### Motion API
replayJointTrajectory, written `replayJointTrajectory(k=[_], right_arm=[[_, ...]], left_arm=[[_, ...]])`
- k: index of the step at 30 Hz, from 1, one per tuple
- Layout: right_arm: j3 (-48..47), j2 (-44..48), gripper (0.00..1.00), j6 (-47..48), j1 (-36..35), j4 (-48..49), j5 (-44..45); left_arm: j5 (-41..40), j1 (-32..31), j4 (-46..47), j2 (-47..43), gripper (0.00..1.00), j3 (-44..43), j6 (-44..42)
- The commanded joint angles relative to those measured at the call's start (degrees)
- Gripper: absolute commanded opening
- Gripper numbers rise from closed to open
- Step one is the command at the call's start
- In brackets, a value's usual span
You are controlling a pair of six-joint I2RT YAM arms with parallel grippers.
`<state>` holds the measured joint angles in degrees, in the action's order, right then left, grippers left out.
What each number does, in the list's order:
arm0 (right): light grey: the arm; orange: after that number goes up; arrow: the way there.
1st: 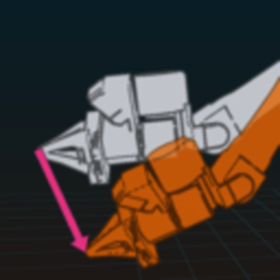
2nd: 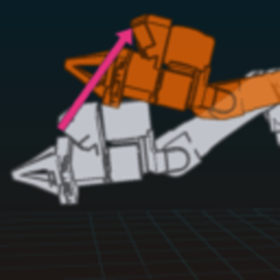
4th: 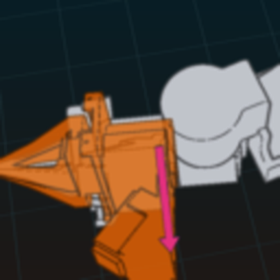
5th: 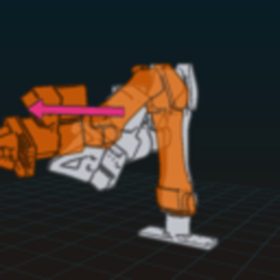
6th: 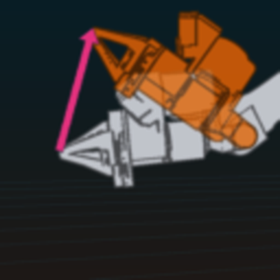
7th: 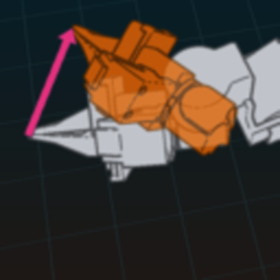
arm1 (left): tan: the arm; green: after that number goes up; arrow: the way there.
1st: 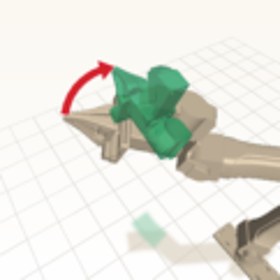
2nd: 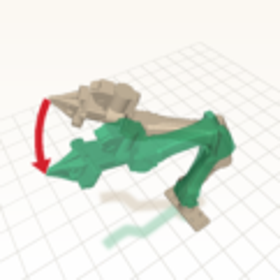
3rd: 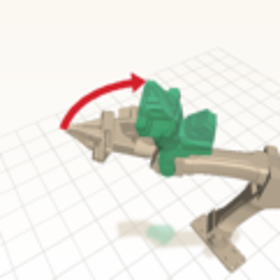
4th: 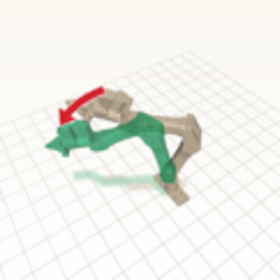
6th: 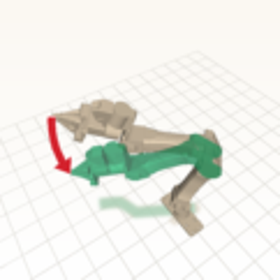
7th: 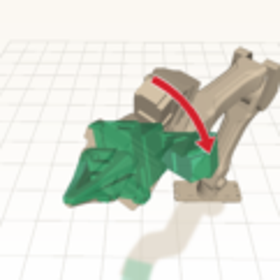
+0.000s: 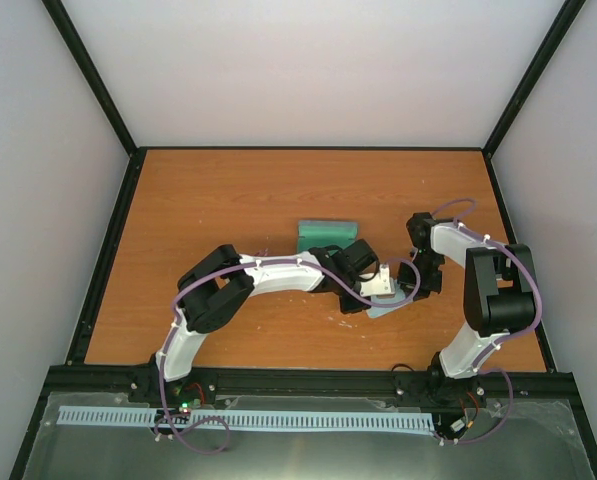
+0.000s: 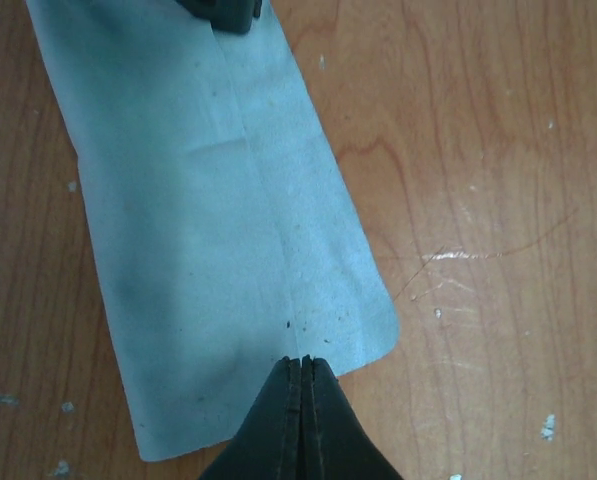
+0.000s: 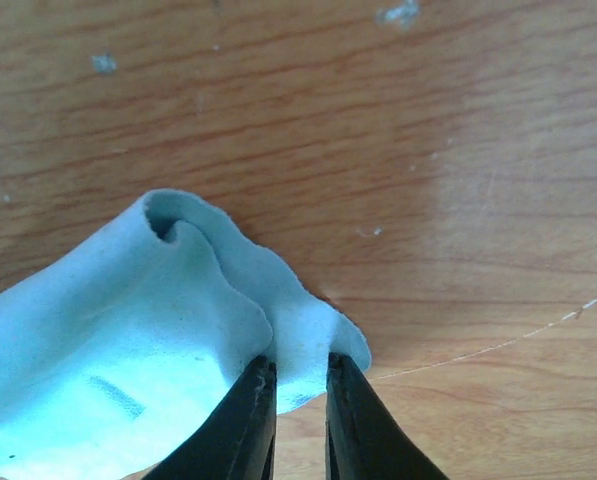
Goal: Organize the sunglasses
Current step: Adjust the glasses cleaning cloth at the center of the board.
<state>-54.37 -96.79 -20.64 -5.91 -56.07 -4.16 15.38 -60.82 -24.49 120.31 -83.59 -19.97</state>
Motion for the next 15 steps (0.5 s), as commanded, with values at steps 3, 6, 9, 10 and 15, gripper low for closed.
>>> replayJointTrajectory(k=[3,6,9,10,15], right_arm=[[-1.13,1.38,0.17,-0.29,0.77,0.47,0.41],[-1.47,1.69,0.17,-0.16,1.15,0.57,0.49],[-1.56,0.78,0.17,0.11,1.25,0.73,0.15],[-1.51,0.61,0.17,0.06,1.21,0.91,0.04],[-1.36,0.45,0.17,-0.01,1.25,1.37,-0.31]], left_arm=[[2.5,-0.57,-2.26,-2.54,0.01,-3.35,2.48],[0.71,-0.62,-2.2,-2.25,0.02,-2.73,2.6],[-1.38,-0.62,-2.53,-1.44,0.15,-1.67,0.58],[-1.92,-0.63,-2.24,-1.43,0.18,-0.93,-0.24],[-3.15,-0.62,-0.56,-1.62,0.32,1.18,-2.78]])
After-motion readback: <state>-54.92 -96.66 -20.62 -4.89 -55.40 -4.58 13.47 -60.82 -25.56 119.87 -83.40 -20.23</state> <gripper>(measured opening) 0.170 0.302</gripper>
